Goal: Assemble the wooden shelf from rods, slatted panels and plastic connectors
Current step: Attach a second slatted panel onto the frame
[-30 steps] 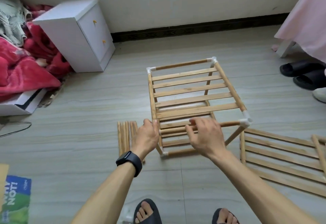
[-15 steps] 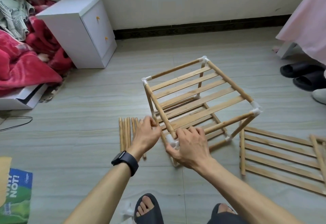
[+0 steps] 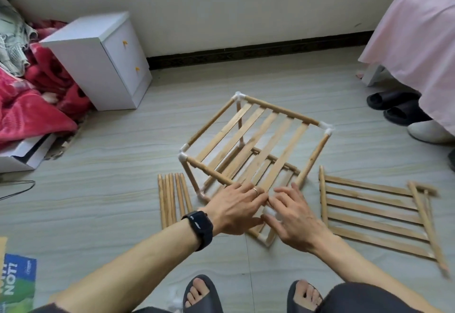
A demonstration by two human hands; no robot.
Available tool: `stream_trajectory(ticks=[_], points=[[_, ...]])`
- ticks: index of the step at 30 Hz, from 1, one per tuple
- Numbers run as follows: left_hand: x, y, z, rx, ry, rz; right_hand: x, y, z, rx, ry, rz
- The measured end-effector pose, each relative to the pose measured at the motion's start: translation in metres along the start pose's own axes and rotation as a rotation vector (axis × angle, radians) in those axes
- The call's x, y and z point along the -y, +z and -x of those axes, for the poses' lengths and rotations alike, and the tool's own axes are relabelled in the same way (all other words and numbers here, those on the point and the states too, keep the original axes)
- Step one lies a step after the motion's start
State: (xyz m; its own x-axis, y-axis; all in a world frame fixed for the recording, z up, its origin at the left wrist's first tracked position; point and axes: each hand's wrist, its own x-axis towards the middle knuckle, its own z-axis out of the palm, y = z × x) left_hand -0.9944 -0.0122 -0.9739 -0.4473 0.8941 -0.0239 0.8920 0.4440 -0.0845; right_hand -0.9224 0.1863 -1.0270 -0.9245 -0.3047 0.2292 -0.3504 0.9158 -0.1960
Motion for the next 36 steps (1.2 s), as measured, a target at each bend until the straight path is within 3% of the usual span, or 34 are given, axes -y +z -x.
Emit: stream_trajectory(ticks=[9,16,23,30,36], points=[[-0.02,-0.001,-0.047,0.04,0.014,0.11,-0.044,-0.023,0.023,0.039,0.058,-0.088],[-0.024,0.01,-0.062,0.004,0.014,0.248,-0.073,-0.024,0.032,-0.011,-0.093,-0.048],[-0.025,0.024,-0.063,0.104,-0.157,0.472,-0.078,-0.017,0.037,-0.068,-0.153,-0.099],[-0.018,0.011,-0.076,0.368,-0.125,0.53,-0.078,-0.017,0.037,0.005,-0.098,-0.127],[-0.018,0.007,-0.076,0.364,-0.136,0.585,-0.079,-0.018,0.037,0.028,-0.078,-0.114]])
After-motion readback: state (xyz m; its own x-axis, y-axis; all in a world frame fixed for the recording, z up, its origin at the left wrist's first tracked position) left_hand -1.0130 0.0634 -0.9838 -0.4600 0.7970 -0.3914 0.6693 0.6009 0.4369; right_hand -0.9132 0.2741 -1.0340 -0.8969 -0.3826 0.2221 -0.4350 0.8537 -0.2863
